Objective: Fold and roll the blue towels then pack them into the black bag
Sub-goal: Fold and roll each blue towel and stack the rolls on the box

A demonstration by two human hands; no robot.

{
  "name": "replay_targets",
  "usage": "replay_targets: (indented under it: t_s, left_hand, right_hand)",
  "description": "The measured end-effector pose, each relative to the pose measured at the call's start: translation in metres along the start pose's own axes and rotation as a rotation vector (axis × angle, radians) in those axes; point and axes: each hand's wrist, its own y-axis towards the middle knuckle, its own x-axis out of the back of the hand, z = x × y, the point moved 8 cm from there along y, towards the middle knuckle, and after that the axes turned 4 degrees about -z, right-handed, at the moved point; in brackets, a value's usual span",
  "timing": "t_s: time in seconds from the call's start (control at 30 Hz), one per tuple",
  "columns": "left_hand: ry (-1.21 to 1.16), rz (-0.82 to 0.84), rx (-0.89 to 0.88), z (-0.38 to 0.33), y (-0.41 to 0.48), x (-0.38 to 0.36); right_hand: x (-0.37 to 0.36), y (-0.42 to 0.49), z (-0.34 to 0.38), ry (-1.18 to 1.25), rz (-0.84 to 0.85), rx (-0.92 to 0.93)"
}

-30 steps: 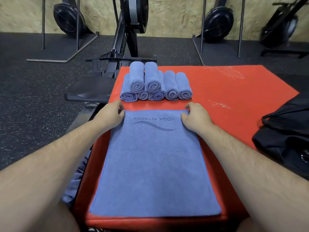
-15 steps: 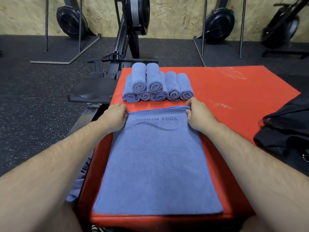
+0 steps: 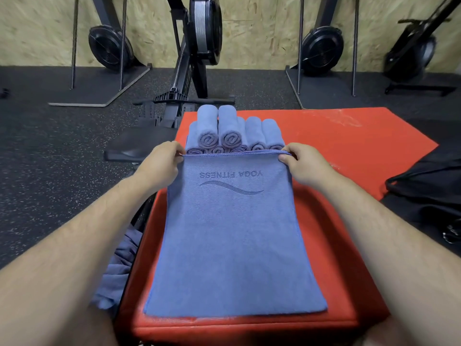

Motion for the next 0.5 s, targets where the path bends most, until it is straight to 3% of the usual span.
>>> replay_targets:
  t_s: [0.3, 0.5]
  left_hand:
    - [0.136, -0.152, 0.078, -0.008, -0.002, 0.026]
    - [-0.325, -0.209, 0.274, -0.015, -0.01, 0.028]
  right_hand:
    - [0.024, -0.006, 0.015, -0.021, -0.118, -0.058]
    - [0.014, -0.005, 0.017, 0.39, -0.166, -0.223]
